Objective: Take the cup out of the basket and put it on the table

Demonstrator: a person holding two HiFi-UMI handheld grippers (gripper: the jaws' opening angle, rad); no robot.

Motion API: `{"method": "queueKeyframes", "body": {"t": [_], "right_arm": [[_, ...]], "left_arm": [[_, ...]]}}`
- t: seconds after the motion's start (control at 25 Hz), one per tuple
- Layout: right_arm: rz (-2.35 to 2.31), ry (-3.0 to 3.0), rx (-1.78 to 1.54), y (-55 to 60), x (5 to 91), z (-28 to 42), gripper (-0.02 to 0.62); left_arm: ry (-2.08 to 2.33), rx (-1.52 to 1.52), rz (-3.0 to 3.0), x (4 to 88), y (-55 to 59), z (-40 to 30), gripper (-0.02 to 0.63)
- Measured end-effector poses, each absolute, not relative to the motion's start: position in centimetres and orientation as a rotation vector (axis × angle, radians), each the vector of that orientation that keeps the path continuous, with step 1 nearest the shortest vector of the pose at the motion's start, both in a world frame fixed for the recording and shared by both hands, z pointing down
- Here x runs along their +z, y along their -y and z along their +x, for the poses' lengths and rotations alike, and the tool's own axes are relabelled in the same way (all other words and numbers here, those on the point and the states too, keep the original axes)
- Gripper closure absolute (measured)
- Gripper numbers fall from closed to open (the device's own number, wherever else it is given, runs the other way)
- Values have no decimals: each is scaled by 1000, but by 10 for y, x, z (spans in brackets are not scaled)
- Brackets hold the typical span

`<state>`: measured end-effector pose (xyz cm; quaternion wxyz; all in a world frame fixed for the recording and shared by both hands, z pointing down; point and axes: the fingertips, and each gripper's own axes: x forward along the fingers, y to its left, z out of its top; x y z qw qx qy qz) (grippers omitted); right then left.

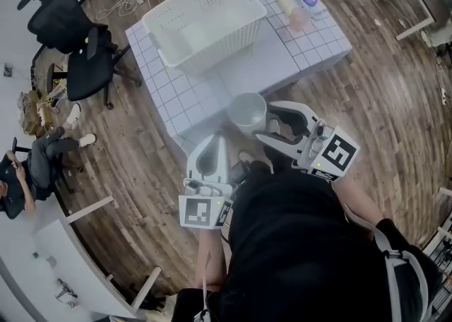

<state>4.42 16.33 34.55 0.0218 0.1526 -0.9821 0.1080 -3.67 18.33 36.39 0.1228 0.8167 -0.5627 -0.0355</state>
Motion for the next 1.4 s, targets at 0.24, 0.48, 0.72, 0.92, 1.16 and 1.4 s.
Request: {"method": "queueKeyframes", "body": {"t": [0.24,0.48,0.72,0.92,1.16,1.4], "right_arm": [[447,3095,315,-162,329,55,363],[412,3124,262,-154,315,69,365],[383,3137,258,-149,313,85,364],[359,3144,261,-146,311,95,364],[334,3142,278,-142,314,105,364],[355,3178,284,-135,307,107,364]], "left_arm": [[1657,-109,2398,352,-186,-19,597],[1678,-109,2403,342,-178,1,597],[1698,-99,2403,337,-172,18,597],[1721,-93,2393,335,-168,28,597],[1740,-83,2377,334,-166,36,597],[1749,-70,2363,337,-165,42,597]]}}
